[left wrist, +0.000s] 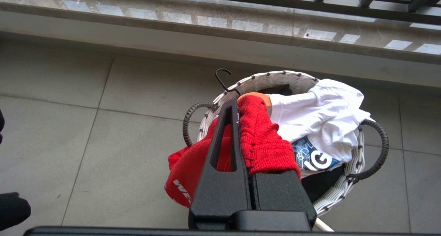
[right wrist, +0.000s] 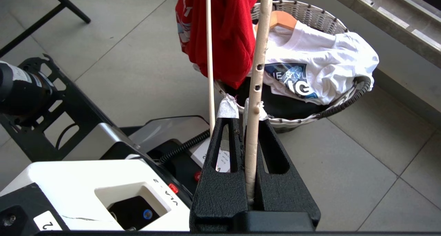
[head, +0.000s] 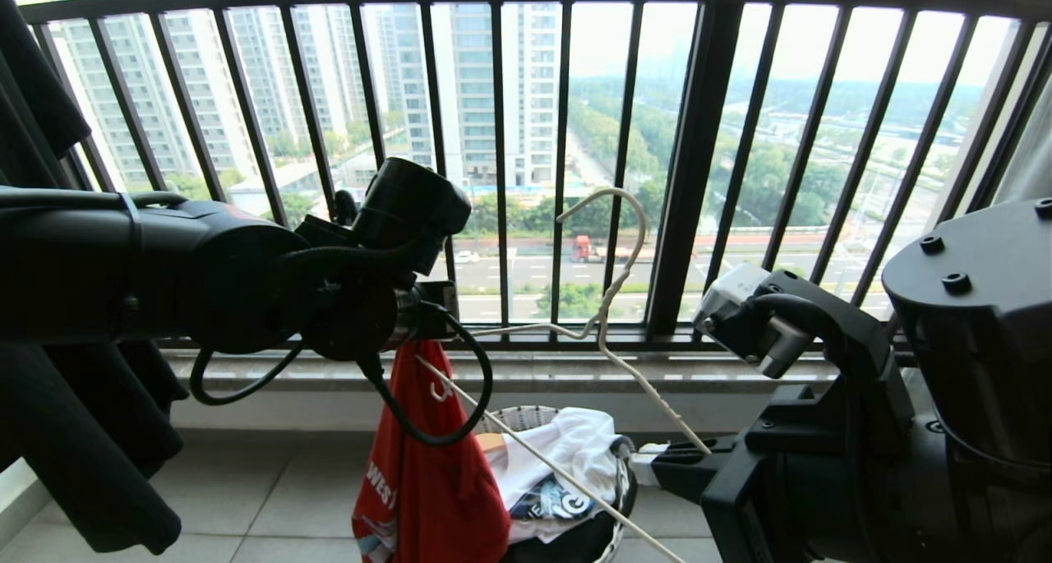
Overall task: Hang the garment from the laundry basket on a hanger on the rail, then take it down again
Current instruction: Hang the clothes on the clothes rack
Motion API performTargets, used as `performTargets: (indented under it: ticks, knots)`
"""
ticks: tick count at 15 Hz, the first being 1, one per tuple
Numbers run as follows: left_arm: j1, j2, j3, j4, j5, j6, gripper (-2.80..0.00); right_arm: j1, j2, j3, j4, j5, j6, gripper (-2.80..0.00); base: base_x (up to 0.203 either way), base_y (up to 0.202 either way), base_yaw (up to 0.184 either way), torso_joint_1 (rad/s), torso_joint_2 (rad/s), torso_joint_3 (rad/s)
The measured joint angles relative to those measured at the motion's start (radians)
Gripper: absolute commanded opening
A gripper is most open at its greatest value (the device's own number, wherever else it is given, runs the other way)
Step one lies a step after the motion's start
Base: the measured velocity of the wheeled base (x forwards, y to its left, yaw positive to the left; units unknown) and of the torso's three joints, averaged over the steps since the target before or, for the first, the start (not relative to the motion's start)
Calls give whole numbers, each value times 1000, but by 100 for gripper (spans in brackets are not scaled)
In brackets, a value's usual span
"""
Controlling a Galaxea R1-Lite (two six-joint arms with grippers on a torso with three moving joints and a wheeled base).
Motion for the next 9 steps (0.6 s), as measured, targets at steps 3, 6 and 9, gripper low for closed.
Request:
performTargets:
  ticks: [3, 6, 9]
  knots:
    - [-9, -13, 6, 2, 0, -2, -280, -2, 1, 0, -1, -28, -3, -280, 0, 0, 0, 0, 0, 0]
    - [-23, -30, 5, 5, 3, -8, -280, -4, 11, 3, -3, -56, -5, -280, 0, 0, 0, 0, 0, 0]
    - [-57, -64, 5, 9, 4, -11, -280, -8, 37, 15, -47, -93, -9, -280, 0, 0, 0, 0, 0, 0]
